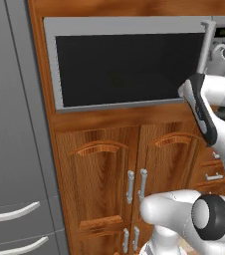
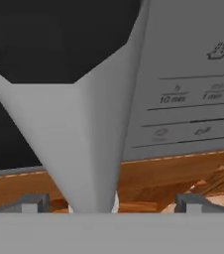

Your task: Close the microwave door.

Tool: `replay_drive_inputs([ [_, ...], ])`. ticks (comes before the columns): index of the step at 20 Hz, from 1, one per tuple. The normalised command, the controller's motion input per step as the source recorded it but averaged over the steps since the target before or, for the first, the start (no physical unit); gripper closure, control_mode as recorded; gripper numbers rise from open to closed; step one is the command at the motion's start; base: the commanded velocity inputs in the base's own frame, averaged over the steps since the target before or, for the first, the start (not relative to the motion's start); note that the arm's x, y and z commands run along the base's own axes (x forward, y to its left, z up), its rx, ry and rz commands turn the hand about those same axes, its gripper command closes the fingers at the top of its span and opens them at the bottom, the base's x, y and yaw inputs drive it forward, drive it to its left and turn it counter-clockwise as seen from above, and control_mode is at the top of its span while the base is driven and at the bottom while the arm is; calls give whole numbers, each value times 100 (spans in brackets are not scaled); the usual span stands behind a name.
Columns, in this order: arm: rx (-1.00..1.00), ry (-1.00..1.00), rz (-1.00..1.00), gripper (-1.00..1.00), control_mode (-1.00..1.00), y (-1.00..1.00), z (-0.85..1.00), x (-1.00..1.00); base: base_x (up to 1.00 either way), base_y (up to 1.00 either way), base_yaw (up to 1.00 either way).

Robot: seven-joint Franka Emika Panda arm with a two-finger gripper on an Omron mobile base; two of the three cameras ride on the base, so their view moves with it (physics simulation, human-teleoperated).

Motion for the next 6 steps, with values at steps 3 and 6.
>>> replay_drive_inputs([
  [3, 0, -34, 0, -100, -100, 1, 0, -17, 0, 0, 0],
  [6, 0, -36, 0, -100, -100, 23, -5, -51, 0, 0, 0],
])
